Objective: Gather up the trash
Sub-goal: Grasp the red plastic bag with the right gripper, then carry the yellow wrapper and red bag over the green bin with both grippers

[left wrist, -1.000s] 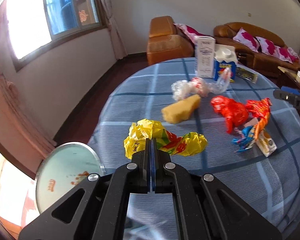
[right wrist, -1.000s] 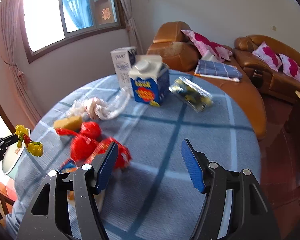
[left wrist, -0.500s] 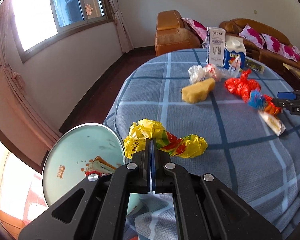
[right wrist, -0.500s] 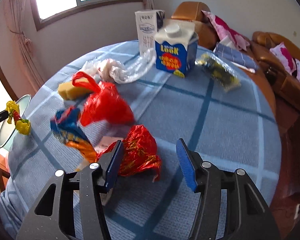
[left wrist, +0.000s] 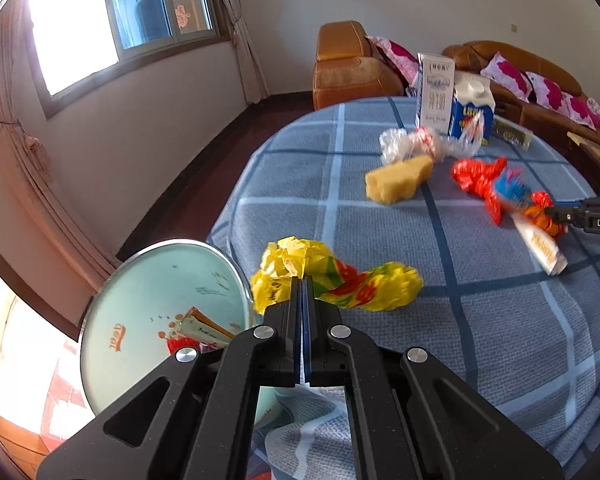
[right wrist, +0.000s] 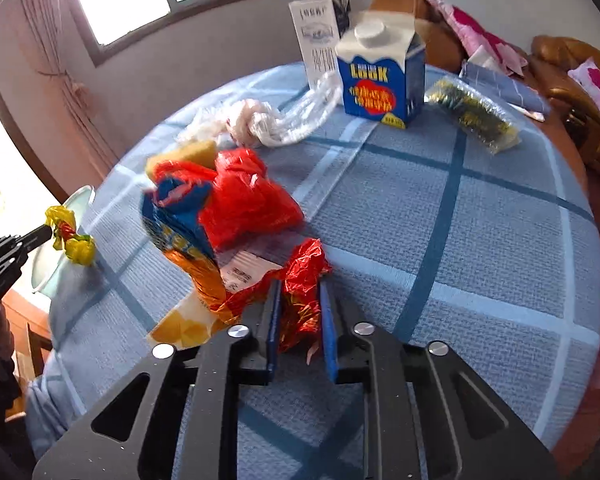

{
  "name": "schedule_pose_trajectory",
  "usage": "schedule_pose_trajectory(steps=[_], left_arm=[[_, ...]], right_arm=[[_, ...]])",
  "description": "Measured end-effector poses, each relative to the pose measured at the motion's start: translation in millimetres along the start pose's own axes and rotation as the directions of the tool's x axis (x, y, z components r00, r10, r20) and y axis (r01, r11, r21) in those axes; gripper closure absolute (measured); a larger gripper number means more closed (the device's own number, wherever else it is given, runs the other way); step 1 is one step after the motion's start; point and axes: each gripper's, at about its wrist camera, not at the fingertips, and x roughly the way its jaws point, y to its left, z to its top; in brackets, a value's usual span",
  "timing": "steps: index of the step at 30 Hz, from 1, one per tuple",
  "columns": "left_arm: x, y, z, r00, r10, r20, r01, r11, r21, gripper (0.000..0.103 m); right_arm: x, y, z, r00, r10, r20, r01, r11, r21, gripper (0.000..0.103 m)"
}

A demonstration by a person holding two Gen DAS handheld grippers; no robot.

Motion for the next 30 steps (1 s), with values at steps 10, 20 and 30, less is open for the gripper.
schedule_pose_trajectory(steps=[10, 20, 30], left_arm=[[-37.6, 32.5, 7.6, 0.995, 0.073, 0.069, -0.07, 0.996, -0.051, 0.103], [-49.5, 66.1, -2.6, 0.987, 0.149, 0.054, -0.144, 0.985, -0.092, 0.103], [-57.0, 84.5, -5.4, 0.987, 0.152, 0.061, -0.143, 0.982, -0.125, 0.103]], right_arm=[[-51.6, 42.9, 30.9, 0.973, 0.003, 0.229, 0.013, 0.998, -0.068, 0.089], [-28.7, 88.5, 62.1, 0.97, 0.056, 0.238, -0.023, 0.99, -0.136, 0.089], [-46.7, 108.0, 72.6, 0.969, 0.035, 0.246, 0.012, 0.983, -0.184, 0.089]])
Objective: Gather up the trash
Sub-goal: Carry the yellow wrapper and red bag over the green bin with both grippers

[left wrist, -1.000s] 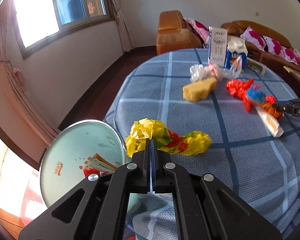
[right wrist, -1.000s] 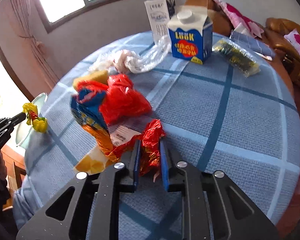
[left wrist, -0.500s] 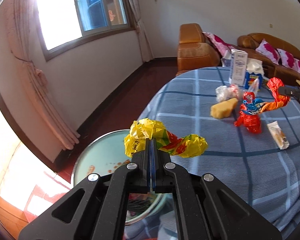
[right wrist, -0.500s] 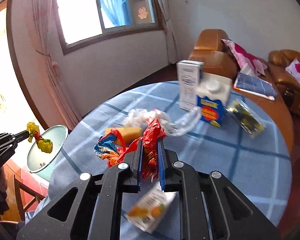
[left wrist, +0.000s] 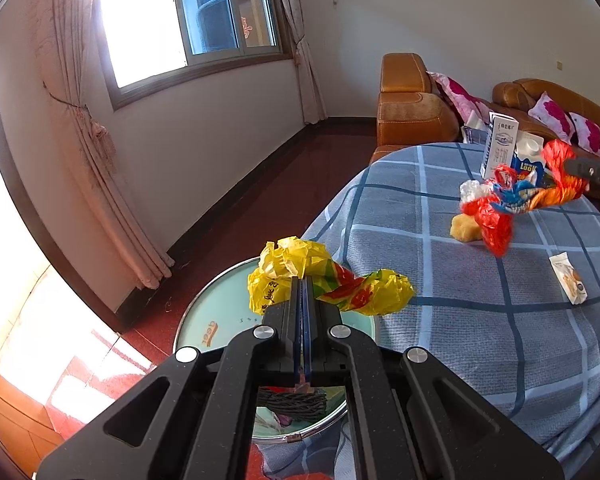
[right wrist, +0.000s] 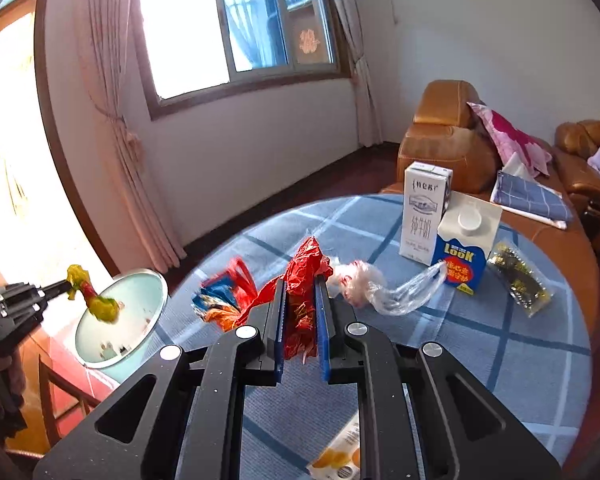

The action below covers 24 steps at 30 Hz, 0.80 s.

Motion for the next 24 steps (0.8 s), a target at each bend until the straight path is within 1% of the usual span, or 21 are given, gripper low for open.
schedule_pose_trajectory(steps=[1, 2, 3, 4, 6, 8, 11, 17, 24], left_arm=[[0.8, -0.3, -0.3, 1.0, -0.001, -0.002, 0.001, 1.0, 0.0, 0.103], [1.3, 0.2, -0.9, 1.0, -0.001, -0.003, 0.001, 1.0, 0.001, 0.103], [1.7, 0.6, -1.5, 1.0, 0.0, -0.006, 0.0, 1.0, 0.001, 0.103], [2.5, 1.0, -1.7, 1.0, -0.002, -0.009, 0.002, 1.0, 0.0, 0.103], [3.0, 2.4, -2.0, 1.0, 0.001, -0.011, -0.001, 1.0, -0.001, 0.103], [2.9, 4.1, -1.6, 1.0, 0.004, -0.011, -0.004, 1.0, -0.003, 0.103], [2.5, 7.7, -1.2, 1.0, 0.018, -0.008, -0.018, 1.0, -0.007, 0.103], [4.7, 23.3, -3.8, 0.997, 0.074, -0.022, -0.075, 0.997, -0.026, 0.103], [7.0, 44.4, -11.2, 0.99, 0.131, -0.048, -0.133, 0.99, -0.042, 0.103]], right_arm=[[4.5, 1.5, -1.8, 0.999, -0.026, -0.02, 0.026, 0.999, -0.026, 0.089], [11.1, 2.5, -5.2, 0.998, -0.025, -0.058, 0.023, 0.999, -0.042, 0.089], [17.8, 2.0, -8.8, 0.994, -0.001, -0.106, -0.003, 0.999, -0.038, 0.089], [22.2, 2.7, -13.2, 0.991, 0.019, -0.133, -0.023, 0.999, -0.034, 0.089], [22.5, 5.8, -18.1, 0.991, 0.029, -0.128, -0.035, 0.998, -0.043, 0.089], [20.6, 6.2, -18.9, 0.989, 0.09, -0.121, -0.092, 0.996, -0.008, 0.089], [15.6, 12.1, -14.8, 0.991, 0.095, -0.091, -0.097, 0.995, -0.018, 0.089], [12.5, 23.0, 3.2, 0.993, 0.12, -0.01, -0.12, 0.993, -0.023, 0.089], [26.7, 50.7, 22.1, 0.988, 0.15, 0.022, -0.148, 0.987, -0.063, 0.089]])
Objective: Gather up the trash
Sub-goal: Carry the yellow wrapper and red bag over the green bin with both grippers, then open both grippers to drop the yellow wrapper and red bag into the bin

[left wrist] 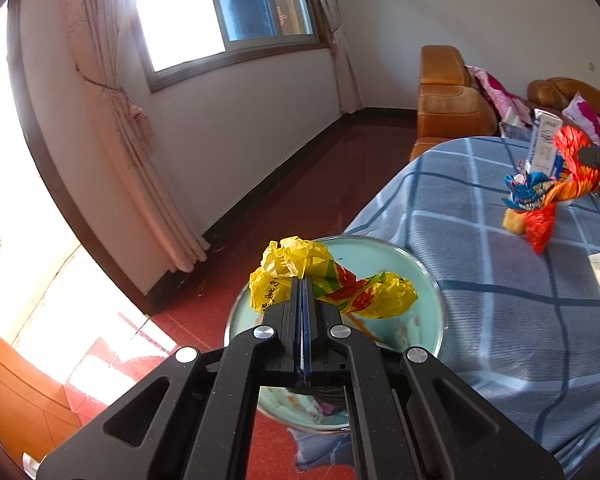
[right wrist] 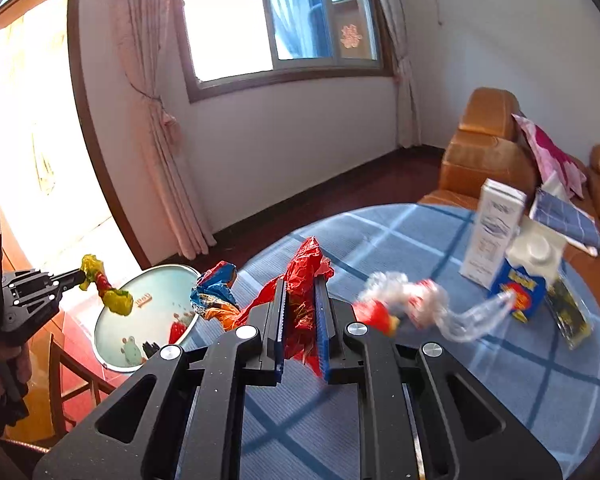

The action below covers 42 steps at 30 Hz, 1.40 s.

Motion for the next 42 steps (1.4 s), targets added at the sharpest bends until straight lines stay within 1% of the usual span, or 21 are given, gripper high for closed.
schedule_pose_trajectory(steps=[6, 17, 25, 34, 42], left_arm=[[6.4, 13.6, -7.6, 0.999, 0.034, -0.025, -0.035, 0.999, -0.01, 0.103], [12.1, 28.2, -16.3, 0.996, 0.07, -0.051, -0.071, 0.997, -0.02, 0.103], [12.5, 32.8, -18.2, 0.995, 0.089, -0.054, -0.09, 0.996, -0.025, 0.103], [15.4, 34.9, -18.9, 0.992, 0.106, -0.066, -0.108, 0.994, -0.019, 0.103], [15.7, 38.6, -20.6, 0.992, 0.108, -0.069, -0.11, 0.994, -0.027, 0.103]], right_arm=[[26.4, 20.4, 11.5, 1.0, 0.023, -0.014, -0.023, 0.999, -0.043, 0.089], [68.5, 48.8, 15.8, 0.996, 0.067, -0.061, -0.073, 0.991, -0.114, 0.089], [83.9, 59.5, 13.5, 0.993, 0.093, -0.076, -0.104, 0.984, -0.147, 0.089], [97.4, 65.9, 9.3, 0.991, 0.094, -0.1, -0.11, 0.98, -0.167, 0.089], [103.9, 71.6, 8.8, 0.988, 0.098, -0.12, -0.119, 0.976, -0.183, 0.089]])
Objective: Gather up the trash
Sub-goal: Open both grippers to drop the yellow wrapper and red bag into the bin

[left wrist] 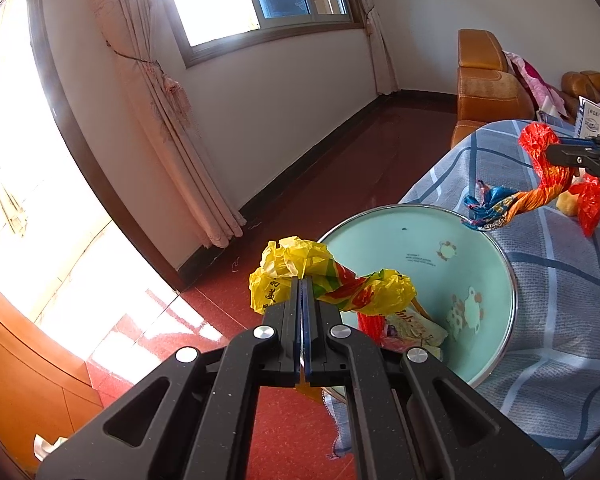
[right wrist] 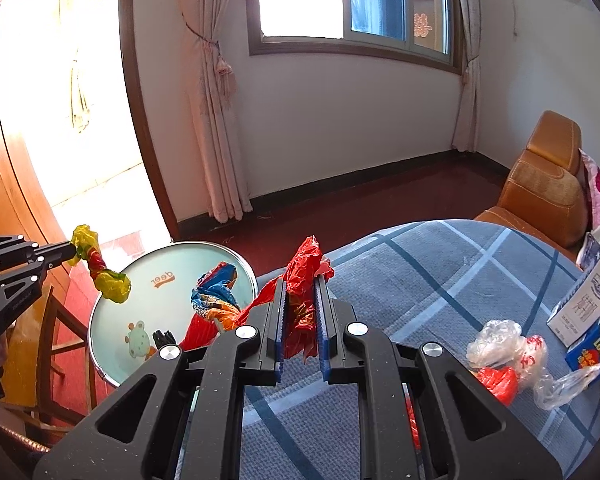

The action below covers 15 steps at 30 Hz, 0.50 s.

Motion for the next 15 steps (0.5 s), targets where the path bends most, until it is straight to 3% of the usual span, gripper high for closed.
schedule_pose_trajectory(steps=[7, 9, 10, 12, 15], left_arm=[[1.7, -1.4, 0.0, 1.0, -0.014, -0.008, 0.014, 1.0, 0.003, 0.102], [2.2, -3.1, -0.9, 1.0, -0.022, -0.011, 0.022, 1.0, 0.0, 0.095], [2.6, -4.4, -1.1, 1.0, -0.023, -0.013, 0.023, 1.0, 0.004, 0.091], [3.2, -7.6, -2.4, 1.0, -0.024, -0.013, 0.024, 1.0, 0.008, 0.07], [4.2, -10.4, -3.4, 0.999, -0.033, -0.017, 0.033, 0.999, 0.01, 0.067]], right_arm=[[6.3, 6.4, 0.6, 1.0, 0.025, -0.017, -0.025, 1.0, -0.008, 0.087], [8.5, 10.4, 0.8, 0.999, 0.048, -0.015, -0.048, 0.999, -0.008, 0.08], [9.2, 12.4, 0.6, 0.998, 0.057, -0.014, -0.057, 0.998, -0.011, 0.071], [11.8, 17.6, -0.2, 0.997, 0.069, -0.023, -0.069, 0.997, -0.019, 0.066], [11.4, 20.9, -2.9, 0.997, 0.068, -0.029, -0.069, 0.997, -0.026, 0.065]])
